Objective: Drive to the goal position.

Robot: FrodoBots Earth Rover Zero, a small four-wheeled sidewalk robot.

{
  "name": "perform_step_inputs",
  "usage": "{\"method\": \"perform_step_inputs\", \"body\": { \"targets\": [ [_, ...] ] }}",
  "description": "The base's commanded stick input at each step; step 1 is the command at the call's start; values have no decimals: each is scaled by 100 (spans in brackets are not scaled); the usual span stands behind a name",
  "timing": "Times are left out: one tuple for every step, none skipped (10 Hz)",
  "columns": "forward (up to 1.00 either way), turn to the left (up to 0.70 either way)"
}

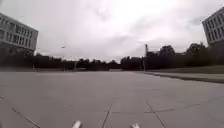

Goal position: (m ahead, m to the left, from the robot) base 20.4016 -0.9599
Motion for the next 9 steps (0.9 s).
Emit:
{"method": "perform_step_inputs", "body": {
  "targets": [
    [70, 0],
    [70, 0],
    [70, 0],
    [70, 0],
    [70, 0],
    [70, 0],
    [70, 0],
    [70, 0],
    [70, 0]
  ]
}}
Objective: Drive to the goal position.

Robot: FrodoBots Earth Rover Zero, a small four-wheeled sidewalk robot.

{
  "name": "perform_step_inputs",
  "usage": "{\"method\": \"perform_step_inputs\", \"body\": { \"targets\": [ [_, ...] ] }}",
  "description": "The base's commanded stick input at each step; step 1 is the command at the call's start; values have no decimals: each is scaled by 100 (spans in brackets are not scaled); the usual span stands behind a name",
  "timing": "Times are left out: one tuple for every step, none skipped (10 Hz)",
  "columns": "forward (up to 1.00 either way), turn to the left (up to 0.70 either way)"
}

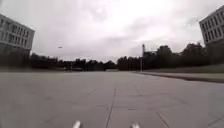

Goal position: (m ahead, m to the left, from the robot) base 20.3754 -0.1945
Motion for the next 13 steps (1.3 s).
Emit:
{"method": "perform_step_inputs", "body": {
  "targets": [
    [70, 0],
    [70, 0],
    [70, 0],
    [70, 0],
    [70, 0],
    [70, 0],
    [70, 0],
    [70, 0],
    [70, 0],
    [70, 0],
    [70, 0],
    [70, 0],
    [70, 0]
  ]
}}
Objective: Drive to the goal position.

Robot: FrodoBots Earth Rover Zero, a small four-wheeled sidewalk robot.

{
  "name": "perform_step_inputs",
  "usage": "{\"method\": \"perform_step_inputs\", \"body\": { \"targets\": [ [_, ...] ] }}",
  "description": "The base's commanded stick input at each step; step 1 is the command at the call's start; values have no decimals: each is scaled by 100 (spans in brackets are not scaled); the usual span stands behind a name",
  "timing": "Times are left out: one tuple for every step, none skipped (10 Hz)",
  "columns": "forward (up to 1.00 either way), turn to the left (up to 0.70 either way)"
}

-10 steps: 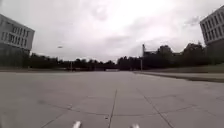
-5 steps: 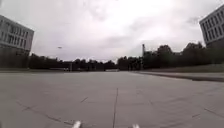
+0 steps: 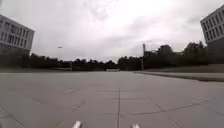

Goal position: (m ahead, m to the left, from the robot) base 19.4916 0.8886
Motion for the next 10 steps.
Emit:
{"method": "perform_step_inputs", "body": {
  "targets": [
    [70, 0],
    [70, 0],
    [70, 0],
    [70, 0],
    [70, -21],
    [70, -33],
    [70, -33],
    [70, -7],
    [70, 0],
    [70, 0]
  ]
}}
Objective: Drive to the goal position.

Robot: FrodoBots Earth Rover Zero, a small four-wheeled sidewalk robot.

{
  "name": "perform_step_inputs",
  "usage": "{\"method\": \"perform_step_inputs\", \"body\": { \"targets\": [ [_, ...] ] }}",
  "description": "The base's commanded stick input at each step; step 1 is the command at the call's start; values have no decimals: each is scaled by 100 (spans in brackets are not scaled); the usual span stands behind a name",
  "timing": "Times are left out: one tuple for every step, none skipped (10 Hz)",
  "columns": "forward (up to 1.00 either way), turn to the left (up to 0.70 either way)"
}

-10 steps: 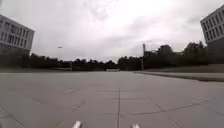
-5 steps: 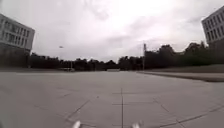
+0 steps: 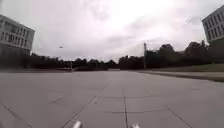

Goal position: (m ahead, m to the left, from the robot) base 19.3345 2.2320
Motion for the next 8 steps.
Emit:
{"method": "perform_step_inputs", "body": {
  "targets": [
    [70, 0],
    [70, 0],
    [70, 0],
    [70, 0],
    [70, 0],
    [70, 0],
    [70, 0],
    [70, 0]
  ]
}}
